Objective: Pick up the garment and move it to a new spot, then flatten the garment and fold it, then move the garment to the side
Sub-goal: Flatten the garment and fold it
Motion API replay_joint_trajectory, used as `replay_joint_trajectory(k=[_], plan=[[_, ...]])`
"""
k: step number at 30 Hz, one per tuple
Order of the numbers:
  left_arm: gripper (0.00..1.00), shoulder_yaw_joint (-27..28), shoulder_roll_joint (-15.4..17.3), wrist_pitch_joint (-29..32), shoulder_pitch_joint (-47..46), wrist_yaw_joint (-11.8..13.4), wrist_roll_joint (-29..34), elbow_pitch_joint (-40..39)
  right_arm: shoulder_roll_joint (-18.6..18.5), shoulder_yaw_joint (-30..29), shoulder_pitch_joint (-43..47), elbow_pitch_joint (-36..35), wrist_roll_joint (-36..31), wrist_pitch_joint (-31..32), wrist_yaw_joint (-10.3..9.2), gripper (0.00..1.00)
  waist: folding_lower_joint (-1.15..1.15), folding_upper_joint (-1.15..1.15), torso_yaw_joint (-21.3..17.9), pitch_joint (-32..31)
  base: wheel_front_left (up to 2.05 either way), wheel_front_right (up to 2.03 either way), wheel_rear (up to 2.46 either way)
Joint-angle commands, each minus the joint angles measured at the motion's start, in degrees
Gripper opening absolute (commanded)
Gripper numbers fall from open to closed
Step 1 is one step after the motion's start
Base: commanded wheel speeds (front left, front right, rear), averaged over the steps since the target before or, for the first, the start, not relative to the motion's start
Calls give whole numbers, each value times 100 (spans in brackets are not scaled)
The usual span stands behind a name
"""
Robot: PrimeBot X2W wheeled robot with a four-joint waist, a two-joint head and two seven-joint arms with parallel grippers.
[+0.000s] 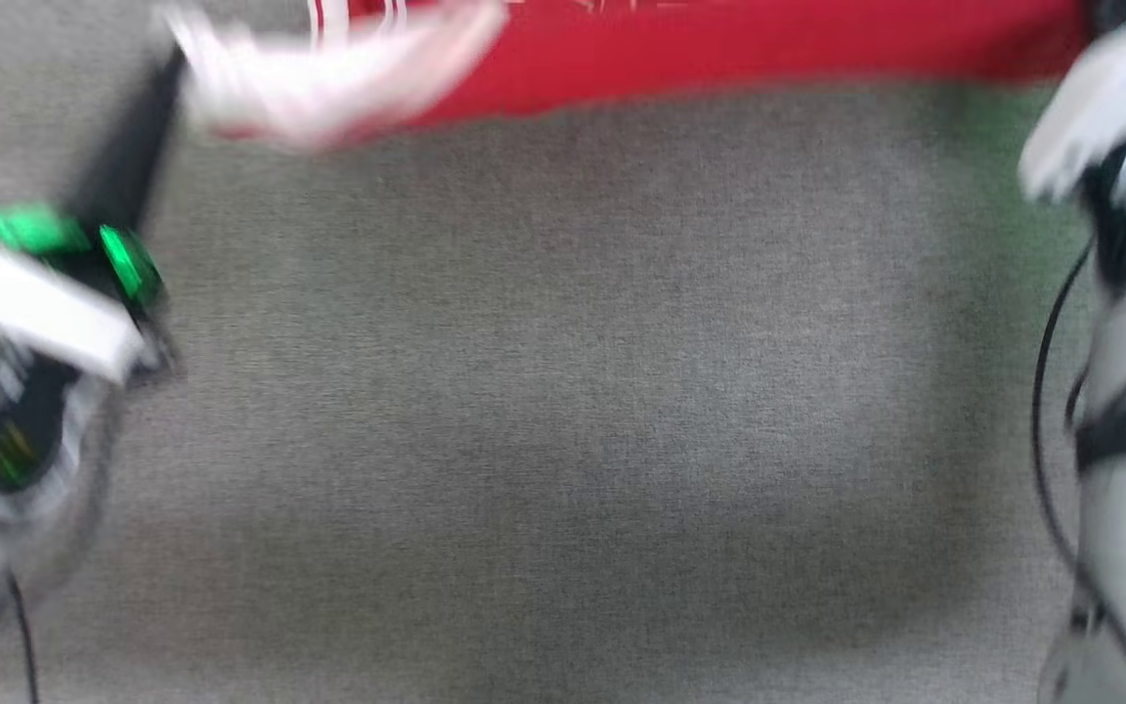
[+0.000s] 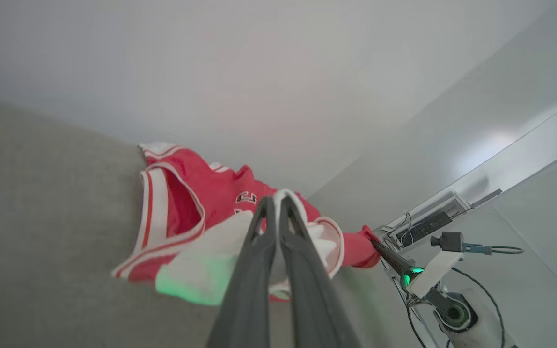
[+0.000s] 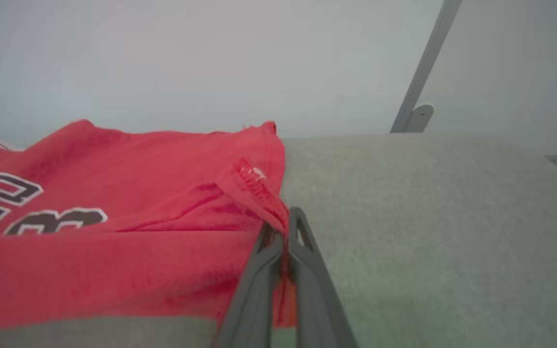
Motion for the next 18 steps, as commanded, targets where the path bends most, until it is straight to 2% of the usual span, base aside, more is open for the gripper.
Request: replay_joint_trajectory(k=[1, 7, 13, 18], plan=[[0, 89, -37, -51, 391, 15, 112, -157, -71, 84, 418, -259, 199, 98, -32, 0, 0, 0, 59, -112, 0, 0, 0], [0, 622, -278, -57, 2264, 15, 650, -872, -240, 474, 2497, -1842, 998, 824, -32, 0, 0, 0, 169, -442, 0, 0, 0], [0, 1076, -344, -54, 3863, 15, 1007, -1557, -225, 319, 4411, -3612, 1611, 1563, -32, 0, 0, 0, 250, -643, 0, 0, 0], [0, 1322, -293, -55, 4855, 15, 1202, -2088, -132, 174, 5540, -4590, 1965, 1869, -32, 0, 0, 0, 226, -682, 0, 0, 0]])
